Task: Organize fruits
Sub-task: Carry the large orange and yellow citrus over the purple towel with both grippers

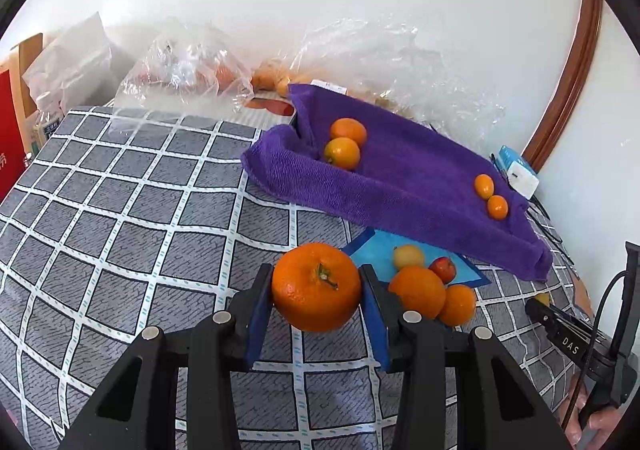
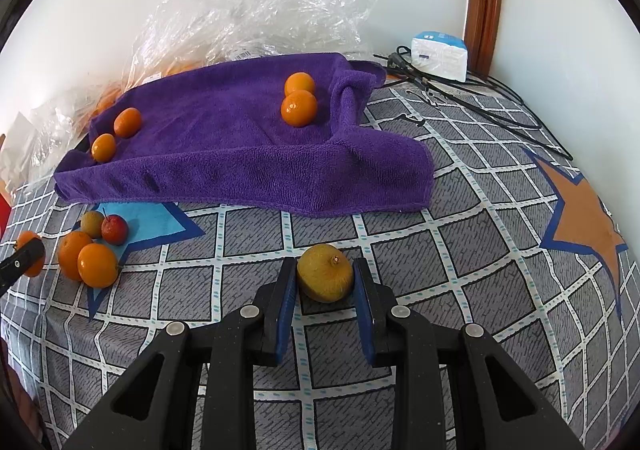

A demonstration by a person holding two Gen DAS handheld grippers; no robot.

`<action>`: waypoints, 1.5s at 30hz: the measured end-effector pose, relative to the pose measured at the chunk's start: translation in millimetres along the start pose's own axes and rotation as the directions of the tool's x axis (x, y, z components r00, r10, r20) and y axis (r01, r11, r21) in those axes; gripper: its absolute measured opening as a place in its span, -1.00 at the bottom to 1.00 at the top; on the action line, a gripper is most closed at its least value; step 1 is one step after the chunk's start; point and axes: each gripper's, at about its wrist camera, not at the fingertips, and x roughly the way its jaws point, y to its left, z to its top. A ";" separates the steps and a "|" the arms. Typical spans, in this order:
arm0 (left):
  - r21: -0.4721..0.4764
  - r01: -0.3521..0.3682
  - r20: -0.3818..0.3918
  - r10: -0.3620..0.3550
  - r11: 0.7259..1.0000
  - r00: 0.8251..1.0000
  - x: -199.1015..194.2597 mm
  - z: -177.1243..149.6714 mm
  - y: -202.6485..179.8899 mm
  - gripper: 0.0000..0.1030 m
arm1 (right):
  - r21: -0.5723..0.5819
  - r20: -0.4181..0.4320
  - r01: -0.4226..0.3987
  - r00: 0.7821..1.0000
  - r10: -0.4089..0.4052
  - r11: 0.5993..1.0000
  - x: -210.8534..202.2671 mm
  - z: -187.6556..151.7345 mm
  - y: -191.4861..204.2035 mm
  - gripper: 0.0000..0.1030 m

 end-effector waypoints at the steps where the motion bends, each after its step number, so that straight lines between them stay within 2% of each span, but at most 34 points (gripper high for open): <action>1: -0.001 0.003 0.005 -0.003 1.000 1.000 -1.0 0.6 0.3 -0.23 | -0.002 -0.001 -0.012 1.000 0.012 1.000 -0.2 0.2 -0.3 -0.47; 9: -0.027 0.002 0.001 -0.001 1.000 1.000 -6.6 10.3 4.6 -0.23 | 0.006 0.018 -0.047 0.999 0.047 0.999 -12.1 12.2 -3.1 -0.47; 15: -0.030 0.001 0.023 0.000 1.000 1.000 -17.9 39.5 2.4 -0.23 | -0.023 0.086 -0.066 0.994 0.068 0.998 -28.7 51.7 2.0 -0.47; 21: -0.017 -0.004 0.055 0.005 1.000 0.998 -9.0 79.4 -9.2 -0.23 | -0.022 0.122 -0.082 0.989 0.084 0.996 -18.6 96.9 5.4 -0.47; 27: 0.008 0.004 0.068 -0.005 1.000 0.998 20.4 106.4 -27.2 -0.23 | -0.030 0.089 -0.109 0.990 0.112 0.994 14.9 129.0 12.6 -0.47; 31: 0.025 -0.001 0.026 0.001 1.000 1.000 55.1 104.4 -35.2 -0.23 | -0.042 0.038 -0.097 0.994 0.098 0.994 42.7 123.2 16.1 -0.47; 35: 0.037 0.000 -0.042 0.001 0.999 0.999 80.4 94.2 -33.7 -0.23 | -0.079 0.009 -0.069 0.998 0.070 0.994 52.9 114.5 18.5 -0.47; 45: 0.015 0.037 -0.048 -0.036 0.999 0.998 93.0 92.1 -29.4 -0.23 | -0.090 -0.042 -0.084 0.996 0.081 0.992 71.1 107.6 22.2 -0.47</action>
